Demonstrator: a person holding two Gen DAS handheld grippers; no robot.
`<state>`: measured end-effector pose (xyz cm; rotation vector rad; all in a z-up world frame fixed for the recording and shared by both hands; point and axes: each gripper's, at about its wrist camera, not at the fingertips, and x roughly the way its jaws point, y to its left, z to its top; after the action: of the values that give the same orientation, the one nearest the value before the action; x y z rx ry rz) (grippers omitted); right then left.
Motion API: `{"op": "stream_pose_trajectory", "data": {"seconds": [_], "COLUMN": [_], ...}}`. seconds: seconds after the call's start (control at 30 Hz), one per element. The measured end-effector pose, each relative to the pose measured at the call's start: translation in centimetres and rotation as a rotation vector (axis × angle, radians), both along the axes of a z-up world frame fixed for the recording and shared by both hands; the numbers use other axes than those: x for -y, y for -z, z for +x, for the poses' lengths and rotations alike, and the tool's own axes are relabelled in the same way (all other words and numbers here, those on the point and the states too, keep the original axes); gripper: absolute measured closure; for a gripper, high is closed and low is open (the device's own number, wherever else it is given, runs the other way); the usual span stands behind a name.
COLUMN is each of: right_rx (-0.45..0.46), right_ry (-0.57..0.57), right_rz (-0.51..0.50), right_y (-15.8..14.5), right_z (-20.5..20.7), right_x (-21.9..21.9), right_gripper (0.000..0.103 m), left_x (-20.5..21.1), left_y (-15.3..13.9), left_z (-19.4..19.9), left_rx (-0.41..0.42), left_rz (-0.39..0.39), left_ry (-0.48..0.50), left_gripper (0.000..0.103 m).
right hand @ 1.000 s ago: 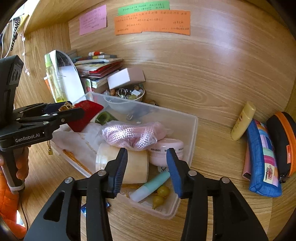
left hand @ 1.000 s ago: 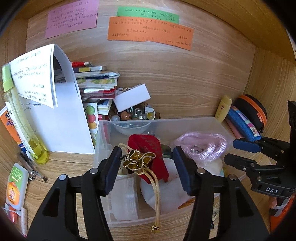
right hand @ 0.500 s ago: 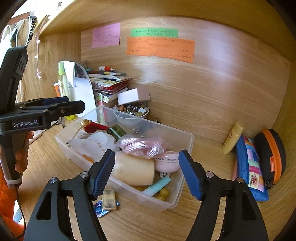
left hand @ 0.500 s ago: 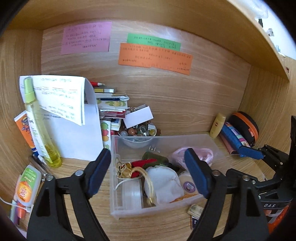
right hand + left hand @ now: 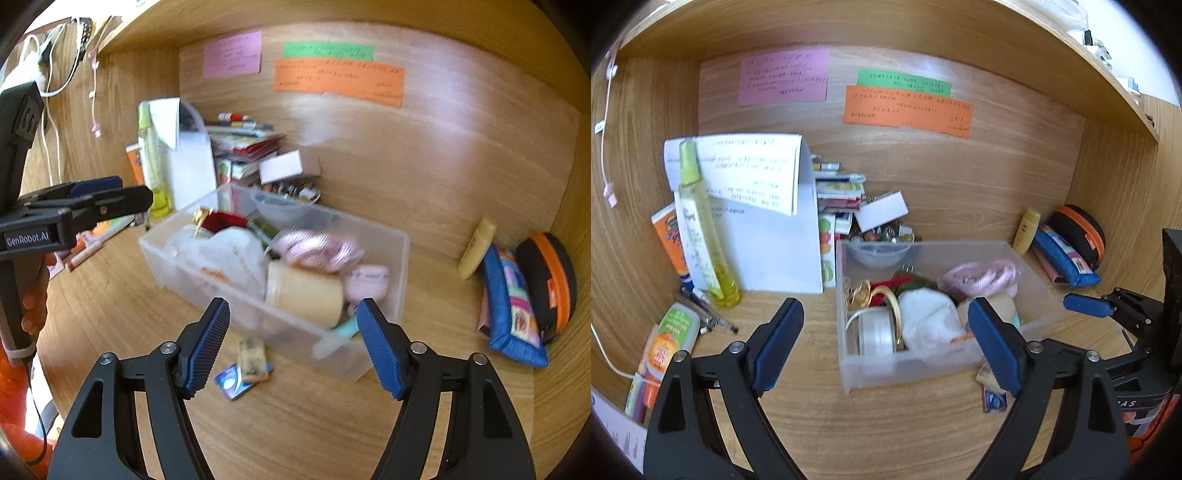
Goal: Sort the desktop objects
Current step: 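Grasp the small beige block beside the box with the right tool, then grasp the blue Max card box with the left tool while the right holds the beige block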
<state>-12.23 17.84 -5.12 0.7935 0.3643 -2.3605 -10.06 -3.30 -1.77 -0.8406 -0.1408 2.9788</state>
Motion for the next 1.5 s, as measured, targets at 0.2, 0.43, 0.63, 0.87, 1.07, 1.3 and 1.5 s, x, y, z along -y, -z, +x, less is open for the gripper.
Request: {"op": "stream_pose_trajectory", "data": {"seconds": [0.2, 0.43, 0.63, 0.87, 1.07, 1.3, 1.5], "right_rx": [0.086, 0.139, 0.176, 0.212, 0.223, 0.201, 0.202], "right_ry": [0.011, -0.014, -0.055, -0.079, -0.074, -0.047, -0.004], "right_rz": [-0.016, 0.029, 0.083, 0.134, 0.122, 0.079, 0.033], "right_y": [2.3, 4.2, 5.6, 6.9, 7.1, 6.2, 5.9], "right_z": [0.1, -0.3, -0.7, -1.7, -2.1, -1.6, -1.7], "right_x": [-0.1, 1.2, 2.9, 4.4, 4.2, 1.9, -1.1], "right_gripper": [0.035, 0.035, 0.052, 0.072, 0.081, 0.081, 0.081], "left_x": [0.5, 1.1, 1.7, 1.5, 0.1, -3.0, -6.6], "left_y": [1.8, 4.0, 5.8, 6.6, 6.9, 6.9, 7.8], "left_z": [1.2, 1.8, 1.8, 1.7, 1.3, 0.3, -1.0], "left_rx": [0.049, 0.115, 0.171, 0.194, 0.21, 0.232, 0.275], "left_rz": [-0.006, 0.014, 0.051, 0.068, 0.056, 0.024, -0.02], "left_ry": [-0.005, 0.002, 0.008, 0.02, 0.054, 0.13, 0.206], "left_gripper": [0.012, 0.012, 0.012, 0.012, 0.012, 0.012, 0.012]}}
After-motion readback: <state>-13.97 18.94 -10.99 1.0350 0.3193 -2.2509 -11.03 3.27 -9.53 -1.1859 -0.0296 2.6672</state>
